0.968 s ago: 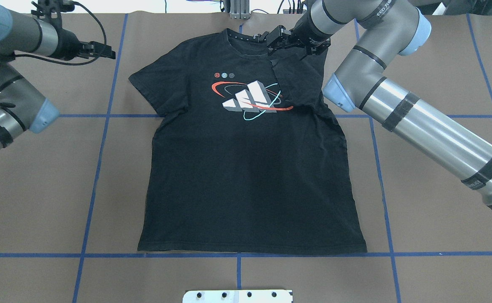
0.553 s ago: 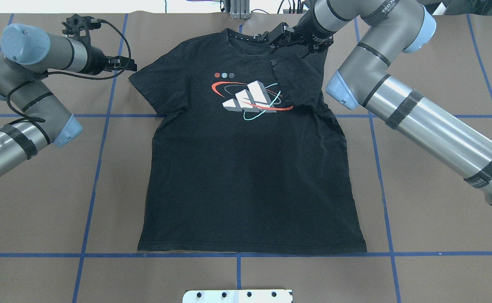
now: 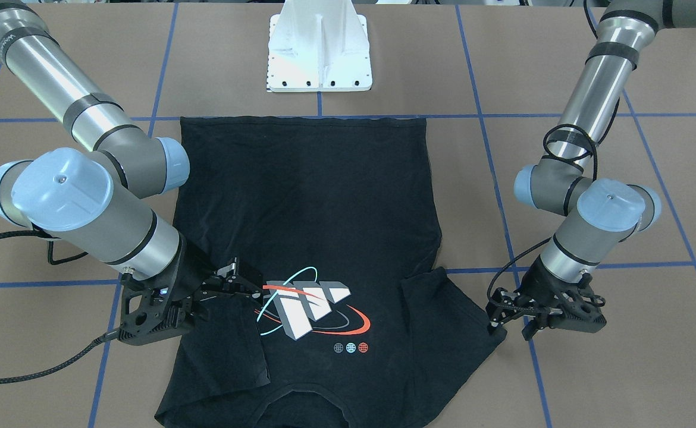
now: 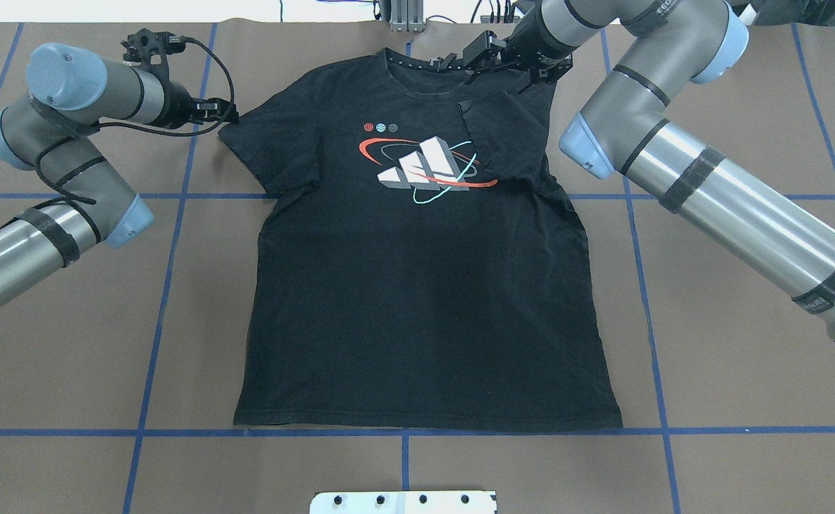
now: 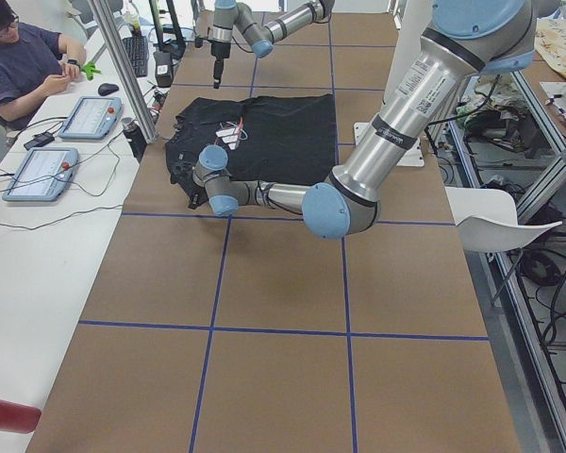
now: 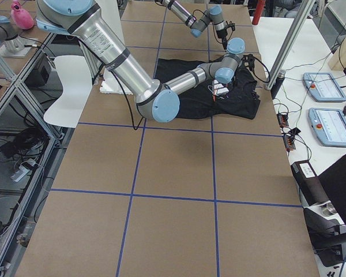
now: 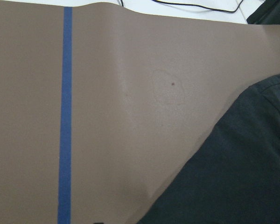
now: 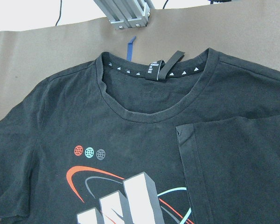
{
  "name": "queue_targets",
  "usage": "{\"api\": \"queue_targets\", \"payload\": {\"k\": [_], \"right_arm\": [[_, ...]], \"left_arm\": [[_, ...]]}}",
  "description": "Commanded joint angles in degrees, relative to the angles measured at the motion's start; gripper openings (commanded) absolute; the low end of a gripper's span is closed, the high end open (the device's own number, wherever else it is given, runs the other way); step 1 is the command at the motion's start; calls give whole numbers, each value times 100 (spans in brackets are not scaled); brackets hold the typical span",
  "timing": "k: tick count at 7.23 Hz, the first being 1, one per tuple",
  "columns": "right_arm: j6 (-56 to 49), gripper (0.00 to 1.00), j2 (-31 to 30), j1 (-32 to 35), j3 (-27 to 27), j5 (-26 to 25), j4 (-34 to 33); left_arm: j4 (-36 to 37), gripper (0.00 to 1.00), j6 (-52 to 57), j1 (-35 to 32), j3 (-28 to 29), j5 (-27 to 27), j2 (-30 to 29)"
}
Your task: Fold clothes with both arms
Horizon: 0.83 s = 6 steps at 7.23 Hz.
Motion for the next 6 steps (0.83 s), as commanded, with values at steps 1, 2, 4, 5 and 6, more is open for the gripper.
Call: {"api": "queue_targets", "payload": {"k": [1, 2, 4, 5, 6], "right_arm": [[0, 100, -32, -4, -16, 1, -7], [0, 100, -42, -13, -16, -7, -7], [0, 100, -42, -21, -16, -8, -15], [0, 100, -42, -30, -16, -8, -15], [9, 100, -42, -30, -16, -8, -15]], "left_arm": [[1, 75, 3, 86, 30, 21, -15], [1, 73, 3, 121, 30, 21, -6], [10, 67, 11, 121, 38, 21, 2], [19, 65, 12, 121, 56, 21, 3], [19, 64, 12, 121, 82, 21, 3]]}}
